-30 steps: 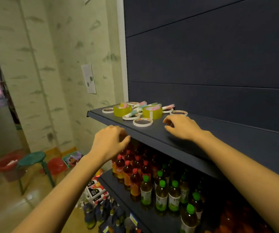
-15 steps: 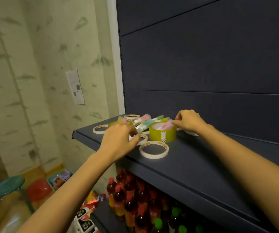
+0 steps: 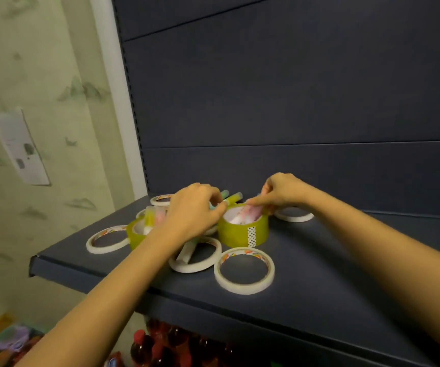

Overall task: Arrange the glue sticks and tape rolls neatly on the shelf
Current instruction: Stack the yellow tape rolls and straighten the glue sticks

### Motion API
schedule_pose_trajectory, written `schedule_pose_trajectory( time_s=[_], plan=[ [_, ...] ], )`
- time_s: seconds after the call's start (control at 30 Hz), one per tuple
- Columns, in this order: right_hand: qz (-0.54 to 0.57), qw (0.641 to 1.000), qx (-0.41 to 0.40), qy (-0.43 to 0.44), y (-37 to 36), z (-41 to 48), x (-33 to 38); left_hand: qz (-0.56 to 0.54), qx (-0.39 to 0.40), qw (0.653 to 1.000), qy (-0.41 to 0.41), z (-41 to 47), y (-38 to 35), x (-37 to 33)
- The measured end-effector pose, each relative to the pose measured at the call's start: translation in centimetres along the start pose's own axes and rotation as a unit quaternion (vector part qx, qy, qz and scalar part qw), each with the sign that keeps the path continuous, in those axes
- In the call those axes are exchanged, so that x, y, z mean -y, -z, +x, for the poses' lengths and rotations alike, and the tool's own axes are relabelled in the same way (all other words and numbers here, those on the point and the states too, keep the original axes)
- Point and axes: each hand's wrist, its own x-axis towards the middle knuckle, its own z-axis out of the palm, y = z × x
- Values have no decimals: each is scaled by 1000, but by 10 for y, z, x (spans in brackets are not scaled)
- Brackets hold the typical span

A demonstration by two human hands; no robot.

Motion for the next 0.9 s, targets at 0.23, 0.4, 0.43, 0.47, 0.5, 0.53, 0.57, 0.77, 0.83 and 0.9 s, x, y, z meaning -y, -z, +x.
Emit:
schedule_pose_trajectory(
  time_s=[0.23,0.4,0.43,0.47,0.5,0.53,0.57,0.77,0.83,0.9],
  plan=[
    [69,979,-194,9,35,-35,0,-75,117,987,-76,42,-28,-3],
    [55,961,-270,-30,34,-59,-9,-77,141,983,-91,55,-46,-9],
    [49,958,-280,-40,32,-64,-12,-76,138,983,-93,56,-49,-11],
    [45,954,-291,-49,31,-70,-15,-77,130,984,-94,57,-52,-13],
    [43,951,-302,-58,29,-76,-18,-83,116,986,-91,58,-54,-15],
    [44,947,-311,-67,27,-83,-21,-96,97,987,-83,58,-53,-16],
    [45,944,-319,-74,25,-90,-25,-112,74,988,-72,59,-51,-17],
    [39,917,-380,-112,28,-144,-47,-262,-33,961,-82,71,-14,-30],
    [35,906,-404,-120,32,-163,-53,-318,-25,943,-97,74,-2,-45],
    [23,898,-421,-125,39,-181,-61,-369,-4,922,-115,72,6,-65]
  ],
)
